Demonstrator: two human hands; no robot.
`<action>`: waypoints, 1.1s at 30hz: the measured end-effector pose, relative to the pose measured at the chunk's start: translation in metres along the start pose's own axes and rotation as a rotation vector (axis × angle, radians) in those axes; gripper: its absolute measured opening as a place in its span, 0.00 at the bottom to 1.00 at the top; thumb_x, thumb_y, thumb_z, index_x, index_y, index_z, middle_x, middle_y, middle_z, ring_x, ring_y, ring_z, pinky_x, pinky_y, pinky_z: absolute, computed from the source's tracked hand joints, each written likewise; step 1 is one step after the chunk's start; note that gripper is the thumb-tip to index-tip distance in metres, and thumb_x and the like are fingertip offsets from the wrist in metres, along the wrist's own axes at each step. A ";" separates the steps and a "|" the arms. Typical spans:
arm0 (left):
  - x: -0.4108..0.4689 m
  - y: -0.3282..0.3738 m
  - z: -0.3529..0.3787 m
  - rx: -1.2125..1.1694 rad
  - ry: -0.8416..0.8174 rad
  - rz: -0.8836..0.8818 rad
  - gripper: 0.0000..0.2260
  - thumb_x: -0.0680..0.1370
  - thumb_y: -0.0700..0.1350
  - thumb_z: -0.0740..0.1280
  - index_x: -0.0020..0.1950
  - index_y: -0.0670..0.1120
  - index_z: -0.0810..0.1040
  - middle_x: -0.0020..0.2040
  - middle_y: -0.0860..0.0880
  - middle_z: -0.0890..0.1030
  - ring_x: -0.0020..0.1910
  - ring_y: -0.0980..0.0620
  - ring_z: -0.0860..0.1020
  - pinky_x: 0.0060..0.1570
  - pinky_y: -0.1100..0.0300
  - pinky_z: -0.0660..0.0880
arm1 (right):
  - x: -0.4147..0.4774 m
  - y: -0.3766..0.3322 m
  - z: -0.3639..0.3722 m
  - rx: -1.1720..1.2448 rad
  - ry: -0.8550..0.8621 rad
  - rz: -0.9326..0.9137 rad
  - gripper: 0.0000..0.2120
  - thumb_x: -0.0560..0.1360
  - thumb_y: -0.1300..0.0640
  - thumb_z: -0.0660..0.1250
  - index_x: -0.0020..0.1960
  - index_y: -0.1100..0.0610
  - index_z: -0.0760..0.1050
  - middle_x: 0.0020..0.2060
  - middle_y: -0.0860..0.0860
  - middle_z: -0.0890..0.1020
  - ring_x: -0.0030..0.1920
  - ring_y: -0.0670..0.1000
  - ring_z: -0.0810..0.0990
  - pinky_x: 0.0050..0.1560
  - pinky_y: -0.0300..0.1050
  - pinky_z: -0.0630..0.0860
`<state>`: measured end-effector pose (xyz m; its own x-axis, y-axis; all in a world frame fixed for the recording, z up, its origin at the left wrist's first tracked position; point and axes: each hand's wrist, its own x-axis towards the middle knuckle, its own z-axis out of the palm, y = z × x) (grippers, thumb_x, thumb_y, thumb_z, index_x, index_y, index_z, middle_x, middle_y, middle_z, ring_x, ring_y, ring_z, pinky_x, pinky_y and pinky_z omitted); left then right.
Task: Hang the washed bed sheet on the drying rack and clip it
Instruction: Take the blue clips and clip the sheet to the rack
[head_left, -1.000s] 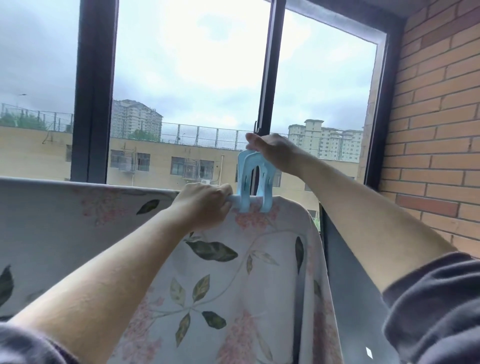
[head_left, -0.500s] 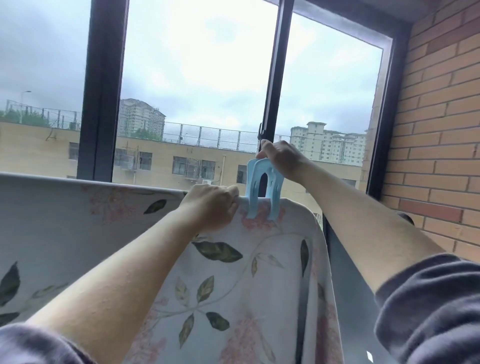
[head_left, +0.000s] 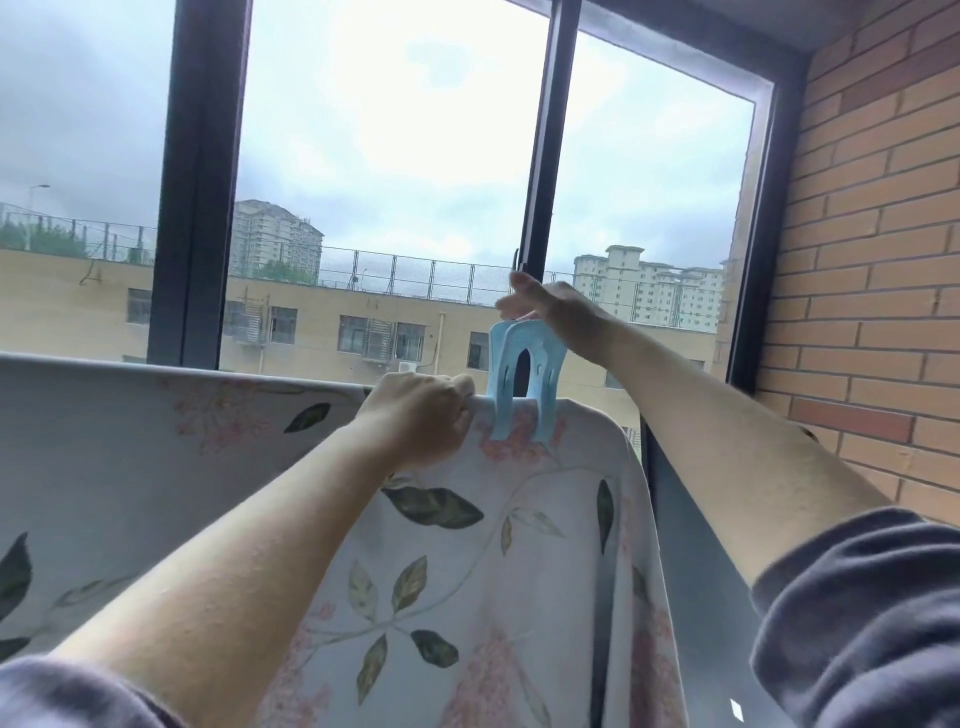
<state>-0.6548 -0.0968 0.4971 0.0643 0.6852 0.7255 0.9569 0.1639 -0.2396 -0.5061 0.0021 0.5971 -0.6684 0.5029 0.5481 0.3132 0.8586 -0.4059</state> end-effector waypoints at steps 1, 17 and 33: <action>0.000 -0.001 0.000 0.002 0.000 -0.004 0.11 0.81 0.52 0.51 0.50 0.50 0.70 0.40 0.52 0.78 0.37 0.51 0.75 0.33 0.57 0.62 | -0.003 0.006 0.000 0.102 0.058 0.041 0.29 0.82 0.41 0.44 0.63 0.57 0.76 0.62 0.55 0.78 0.61 0.54 0.75 0.61 0.49 0.67; -0.004 0.003 0.016 0.109 0.122 -0.014 0.13 0.79 0.53 0.54 0.50 0.45 0.70 0.41 0.49 0.76 0.38 0.47 0.74 0.38 0.57 0.65 | -0.156 0.184 0.059 0.125 -0.187 0.502 0.05 0.76 0.59 0.66 0.52 0.54 0.77 0.45 0.49 0.82 0.45 0.50 0.81 0.45 0.41 0.77; -0.012 0.011 0.017 0.144 0.107 -0.096 0.14 0.78 0.54 0.55 0.51 0.45 0.70 0.44 0.47 0.76 0.41 0.47 0.74 0.45 0.51 0.66 | -0.173 0.212 0.020 -0.470 0.104 0.867 0.05 0.70 0.57 0.61 0.41 0.51 0.76 0.42 0.51 0.79 0.48 0.56 0.80 0.47 0.44 0.72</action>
<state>-0.6494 -0.0914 0.4749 0.0122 0.5834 0.8121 0.9101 0.3300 -0.2506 -0.3377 0.0955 0.4017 -0.0261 0.9627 0.2692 0.9169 0.1304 -0.3773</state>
